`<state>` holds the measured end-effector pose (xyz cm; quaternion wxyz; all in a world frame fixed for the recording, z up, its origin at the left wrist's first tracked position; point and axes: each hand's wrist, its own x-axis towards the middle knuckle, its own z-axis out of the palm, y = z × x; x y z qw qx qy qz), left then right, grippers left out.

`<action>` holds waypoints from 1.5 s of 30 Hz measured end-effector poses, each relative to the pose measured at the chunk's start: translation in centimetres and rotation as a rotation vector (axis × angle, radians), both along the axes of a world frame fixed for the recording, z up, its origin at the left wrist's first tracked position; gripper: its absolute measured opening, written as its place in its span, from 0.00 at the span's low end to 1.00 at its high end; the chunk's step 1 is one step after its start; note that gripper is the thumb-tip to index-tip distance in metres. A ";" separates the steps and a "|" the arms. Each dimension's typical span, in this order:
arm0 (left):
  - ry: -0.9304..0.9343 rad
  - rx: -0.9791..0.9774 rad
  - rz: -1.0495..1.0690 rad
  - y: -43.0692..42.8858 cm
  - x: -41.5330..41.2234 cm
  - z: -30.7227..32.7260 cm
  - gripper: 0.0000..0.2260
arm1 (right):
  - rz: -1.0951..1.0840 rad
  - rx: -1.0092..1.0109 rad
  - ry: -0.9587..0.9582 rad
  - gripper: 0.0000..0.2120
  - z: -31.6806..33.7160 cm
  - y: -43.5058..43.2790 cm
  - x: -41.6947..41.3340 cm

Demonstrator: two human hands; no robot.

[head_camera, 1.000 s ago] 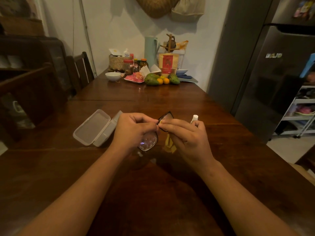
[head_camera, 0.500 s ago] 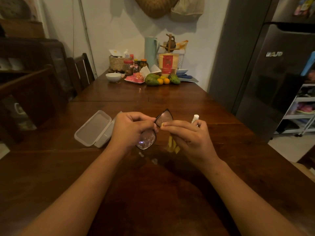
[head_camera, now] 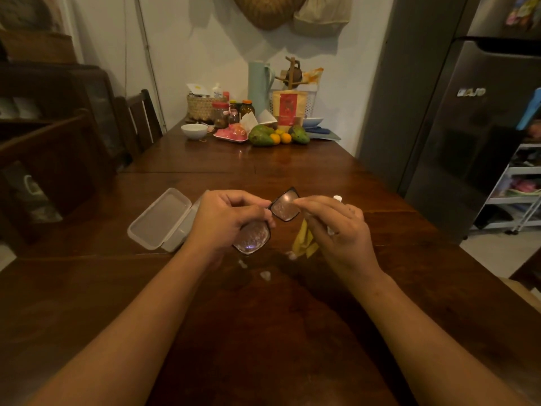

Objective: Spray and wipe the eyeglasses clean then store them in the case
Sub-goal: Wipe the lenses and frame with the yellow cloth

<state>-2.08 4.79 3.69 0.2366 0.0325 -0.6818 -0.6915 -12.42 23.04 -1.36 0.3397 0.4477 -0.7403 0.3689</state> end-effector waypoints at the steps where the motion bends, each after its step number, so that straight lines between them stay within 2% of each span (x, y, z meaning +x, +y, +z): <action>1: -0.016 -0.009 -0.016 0.1 0.0 0.0 0.04 | 0.002 -0.021 -0.011 0.14 -0.1 -0.1 0.0; 5: -0.034 -0.054 -0.034 0.1 0.0 0.0 0.04 | 0.071 -0.084 -0.024 0.13 -0.2 -0.7 -0.1; 11: 0.000 -0.055 -0.012 -0.1 -0.1 0.0 0.05 | 0.056 -0.002 0.074 0.13 0.3 -0.4 1.1; 16: -0.005 -0.063 -0.006 0.0 0.0 0.1 0.04 | -0.070 -0.015 -0.079 0.12 0.2 -0.2 0.5; 18: -0.011 -0.072 -0.005 0.1 0.0 0.1 0.04 | -0.088 -0.005 -0.062 0.12 0.4 -0.3 0.9; 21: -0.014 -0.077 0.011 0.0 0.0 0.0 0.05 | -0.030 0.031 0.000 0.11 0.7 -0.7 1.6; 24: -0.024 -0.106 0.049 -0.3 -0.1 -0.1 0.06 | 0.041 0.085 -0.024 0.13 0.9 -0.8 2.1; 28: -0.012 -0.072 0.023 0.1 0.1 0.1 0.05 | -0.062 0.128 -0.004 0.13 0.9 -0.4 1.8; 33: -0.007 -0.069 0.014 0.2 0.1 0.1 0.04 | -0.089 0.120 -0.028 0.14 0.6 -0.7 1.5; 38: -0.011 -0.080 0.007 0.2 0.2 0.2 0.05 | -0.097 0.112 0.034 0.14 0.7 -0.9 1.8; 45: -0.006 -0.040 0.019 0.3 -0.1 0.1 0.04 | -0.272 0.157 0.131 0.18 1.0 -0.4 1.6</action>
